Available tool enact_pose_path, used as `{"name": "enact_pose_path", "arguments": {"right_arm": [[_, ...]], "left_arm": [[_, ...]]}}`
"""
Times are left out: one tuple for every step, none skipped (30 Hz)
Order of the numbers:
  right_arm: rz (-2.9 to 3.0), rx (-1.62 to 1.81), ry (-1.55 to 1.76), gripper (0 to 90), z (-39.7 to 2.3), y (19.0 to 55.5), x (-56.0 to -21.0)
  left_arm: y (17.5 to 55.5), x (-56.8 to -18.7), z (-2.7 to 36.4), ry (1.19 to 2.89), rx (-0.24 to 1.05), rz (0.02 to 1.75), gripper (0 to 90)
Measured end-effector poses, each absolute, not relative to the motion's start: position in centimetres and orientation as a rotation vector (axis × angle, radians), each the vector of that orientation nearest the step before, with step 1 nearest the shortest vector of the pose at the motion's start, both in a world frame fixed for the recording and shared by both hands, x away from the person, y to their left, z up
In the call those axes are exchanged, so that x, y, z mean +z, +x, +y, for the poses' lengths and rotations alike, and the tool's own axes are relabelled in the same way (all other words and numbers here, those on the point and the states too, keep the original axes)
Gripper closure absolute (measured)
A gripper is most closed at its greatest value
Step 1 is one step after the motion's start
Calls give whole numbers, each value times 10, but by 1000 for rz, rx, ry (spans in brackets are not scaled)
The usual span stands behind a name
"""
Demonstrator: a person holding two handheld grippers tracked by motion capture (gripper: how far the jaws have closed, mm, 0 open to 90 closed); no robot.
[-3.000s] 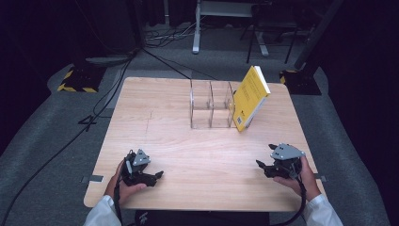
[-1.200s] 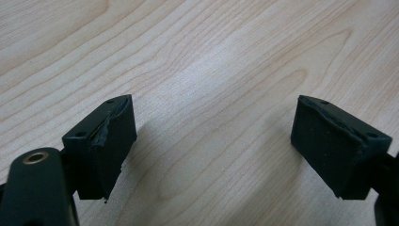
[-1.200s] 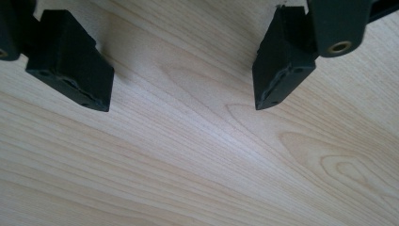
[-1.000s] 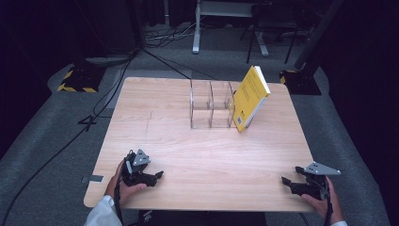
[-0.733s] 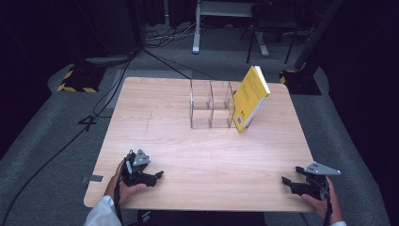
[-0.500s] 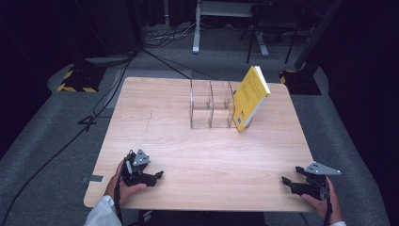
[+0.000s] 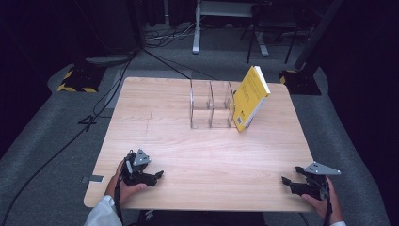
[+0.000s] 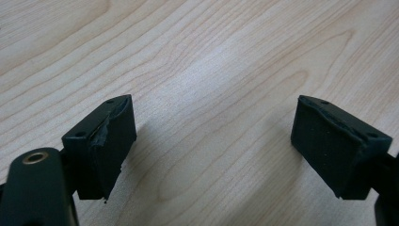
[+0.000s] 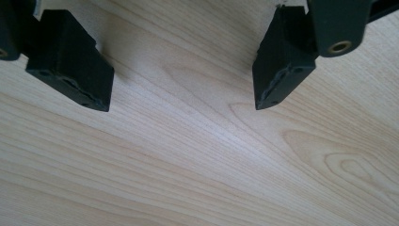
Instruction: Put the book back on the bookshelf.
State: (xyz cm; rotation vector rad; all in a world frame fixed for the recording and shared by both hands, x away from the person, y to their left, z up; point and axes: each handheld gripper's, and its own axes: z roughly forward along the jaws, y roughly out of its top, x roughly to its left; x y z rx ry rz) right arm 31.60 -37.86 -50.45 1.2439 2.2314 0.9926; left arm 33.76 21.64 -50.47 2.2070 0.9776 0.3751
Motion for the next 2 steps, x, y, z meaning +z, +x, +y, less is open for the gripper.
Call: {"name": "enact_pose_path", "arguments": {"right_arm": [[2230,992,1245,215,-379,316,-505],[2226,992,1250,215,-378,316,-505]], "left_arm": [[338,-505,216,2210,376,975,151],[338,-505,216,2208,373,977,150]]}}
